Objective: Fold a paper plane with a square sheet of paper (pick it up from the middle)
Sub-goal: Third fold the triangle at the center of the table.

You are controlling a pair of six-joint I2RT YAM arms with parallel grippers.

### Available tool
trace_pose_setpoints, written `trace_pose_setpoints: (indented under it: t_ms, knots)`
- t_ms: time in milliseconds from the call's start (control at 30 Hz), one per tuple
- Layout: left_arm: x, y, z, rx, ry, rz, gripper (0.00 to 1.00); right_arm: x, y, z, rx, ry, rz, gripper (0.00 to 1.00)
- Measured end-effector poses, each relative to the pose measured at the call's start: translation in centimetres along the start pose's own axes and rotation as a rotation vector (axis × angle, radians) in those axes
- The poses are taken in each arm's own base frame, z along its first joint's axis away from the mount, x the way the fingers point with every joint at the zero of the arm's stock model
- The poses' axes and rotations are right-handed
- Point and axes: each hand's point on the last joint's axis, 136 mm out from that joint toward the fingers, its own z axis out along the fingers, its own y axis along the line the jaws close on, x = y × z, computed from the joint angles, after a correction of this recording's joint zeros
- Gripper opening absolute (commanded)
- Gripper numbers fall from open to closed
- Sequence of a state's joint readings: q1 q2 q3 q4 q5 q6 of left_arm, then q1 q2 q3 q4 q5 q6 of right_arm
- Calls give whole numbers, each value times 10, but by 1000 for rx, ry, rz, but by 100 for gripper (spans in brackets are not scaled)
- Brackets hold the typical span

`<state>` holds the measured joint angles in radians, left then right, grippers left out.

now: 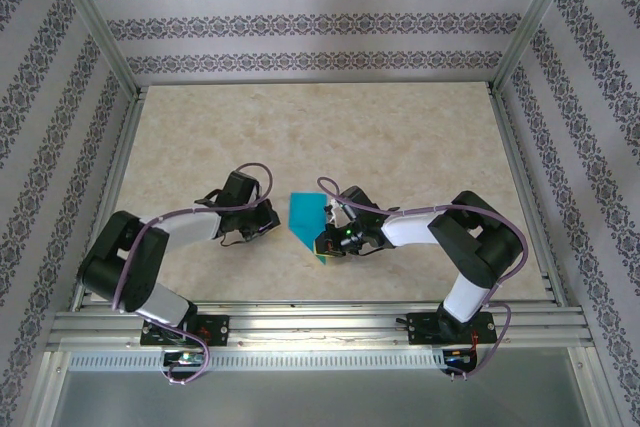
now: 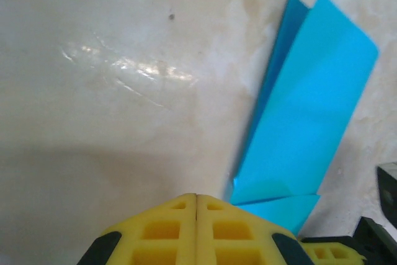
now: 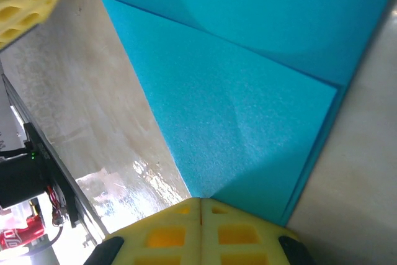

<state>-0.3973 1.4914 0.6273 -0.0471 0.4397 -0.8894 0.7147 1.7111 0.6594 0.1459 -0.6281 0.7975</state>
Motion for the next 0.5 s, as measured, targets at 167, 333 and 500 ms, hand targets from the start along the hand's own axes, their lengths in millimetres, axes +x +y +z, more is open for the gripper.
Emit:
trace_pose_setpoints:
  t_ms: [167, 333, 500]
  knots:
    - [-4, -19, -13, 68, -28, 30, 0, 1, -1, -1, -1, 10, -1, 0]
    - [5, -34, -5, 126, 9, 64, 0, 1, -1, -1, 1, 11, 0, 0]
    - [27, -42, 19, 136, 100, 99, 0, 1, -1, -1, 1, 11, 0, 0]
